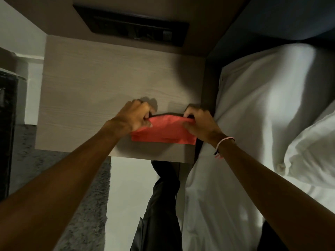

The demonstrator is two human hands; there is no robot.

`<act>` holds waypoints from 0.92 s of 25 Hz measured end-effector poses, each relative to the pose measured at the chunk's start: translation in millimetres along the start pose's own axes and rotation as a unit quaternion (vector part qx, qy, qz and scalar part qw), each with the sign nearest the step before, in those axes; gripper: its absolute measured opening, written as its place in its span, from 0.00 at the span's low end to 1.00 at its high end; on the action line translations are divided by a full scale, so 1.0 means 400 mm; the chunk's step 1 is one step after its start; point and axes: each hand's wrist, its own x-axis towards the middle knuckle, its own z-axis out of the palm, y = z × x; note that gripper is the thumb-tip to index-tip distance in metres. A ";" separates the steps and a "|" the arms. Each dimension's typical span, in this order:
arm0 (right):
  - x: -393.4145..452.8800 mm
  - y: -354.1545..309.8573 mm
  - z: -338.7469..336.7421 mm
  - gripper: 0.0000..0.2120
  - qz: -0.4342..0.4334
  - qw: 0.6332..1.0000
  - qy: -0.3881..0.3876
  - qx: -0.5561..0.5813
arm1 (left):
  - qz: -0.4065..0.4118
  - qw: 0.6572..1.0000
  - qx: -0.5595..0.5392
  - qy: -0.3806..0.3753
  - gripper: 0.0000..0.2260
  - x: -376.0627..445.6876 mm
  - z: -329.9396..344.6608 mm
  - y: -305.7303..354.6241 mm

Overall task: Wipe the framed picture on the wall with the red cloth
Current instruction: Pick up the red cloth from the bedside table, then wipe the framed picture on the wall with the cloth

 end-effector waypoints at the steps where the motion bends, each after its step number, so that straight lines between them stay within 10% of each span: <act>1: -0.014 -0.003 -0.011 0.04 -0.007 0.999 -0.014 0.028 | 0.008 1.000 -0.003 -0.019 0.16 -0.012 -0.005 0.002; 12: -0.330 -0.230 -0.554 0.12 -0.115 0.979 0.161 0.056 | 0.197 0.959 -0.186 0.079 0.07 -0.356 -0.464 0.307; 23: -1.045 -0.421 -1.373 0.14 -0.143 0.862 0.486 0.028 | 0.479 0.845 -0.086 0.224 0.08 -0.830 -1.144 1.117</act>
